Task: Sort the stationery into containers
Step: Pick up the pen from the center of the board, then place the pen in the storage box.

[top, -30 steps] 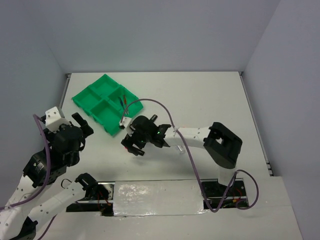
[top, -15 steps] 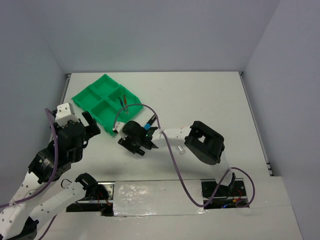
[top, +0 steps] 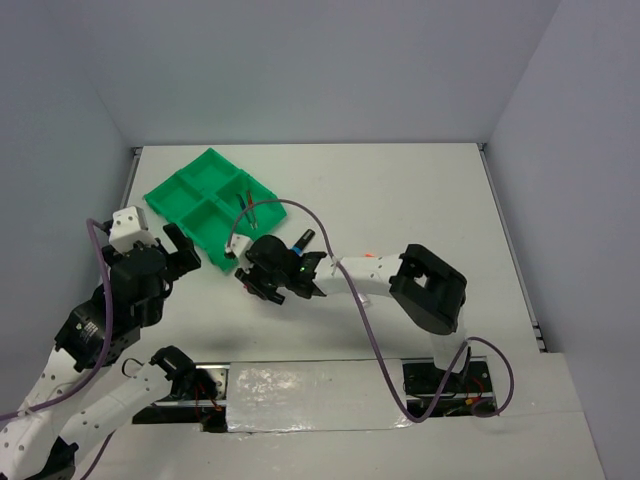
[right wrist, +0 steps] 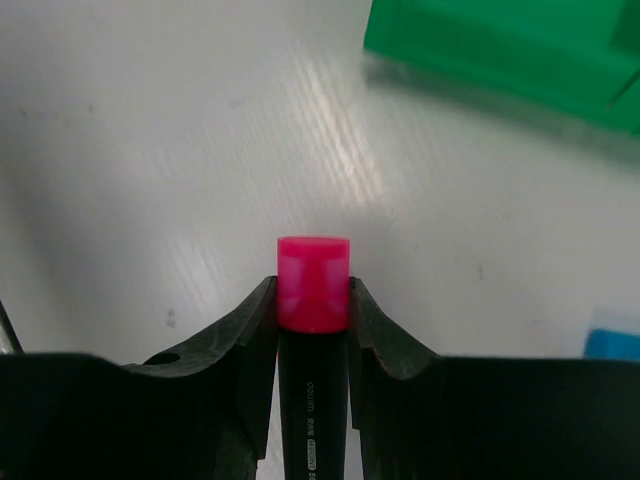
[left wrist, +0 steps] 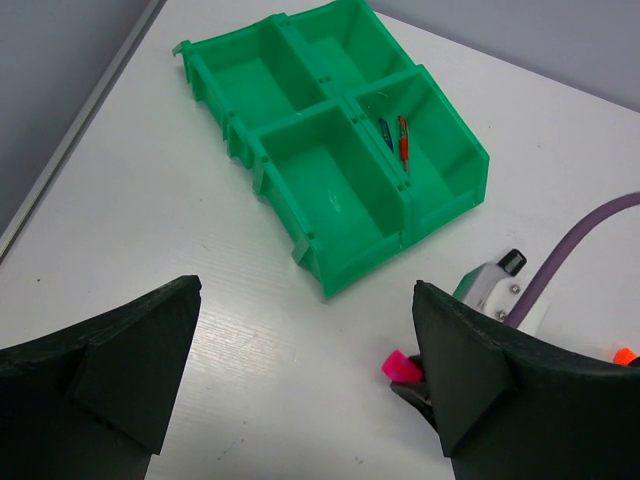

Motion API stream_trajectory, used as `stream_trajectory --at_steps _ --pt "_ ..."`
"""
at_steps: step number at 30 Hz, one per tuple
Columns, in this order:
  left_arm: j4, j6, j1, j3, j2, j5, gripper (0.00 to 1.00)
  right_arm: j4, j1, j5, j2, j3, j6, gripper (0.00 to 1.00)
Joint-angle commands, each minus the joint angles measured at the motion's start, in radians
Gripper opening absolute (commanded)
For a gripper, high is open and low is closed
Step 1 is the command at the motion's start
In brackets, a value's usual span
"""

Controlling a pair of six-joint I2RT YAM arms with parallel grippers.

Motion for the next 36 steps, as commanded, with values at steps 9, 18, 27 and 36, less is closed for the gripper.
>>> stream_trajectory --at_steps 9,18,27,36 --pt "0.045 0.021 0.012 -0.007 -0.008 -0.004 0.99 0.191 -0.02 0.164 0.004 0.218 -0.065 0.0" --pt "0.047 0.024 0.012 -0.01 -0.013 -0.004 0.99 0.246 -0.104 0.164 0.289 0.57 -0.07 0.0" --pt "0.056 0.039 0.013 -0.012 -0.022 0.017 0.99 0.217 -0.131 0.004 0.325 0.685 -0.056 0.91" --pt "0.056 0.038 0.018 -0.013 -0.028 0.012 0.99 0.257 -0.184 0.036 0.138 0.498 0.033 1.0"
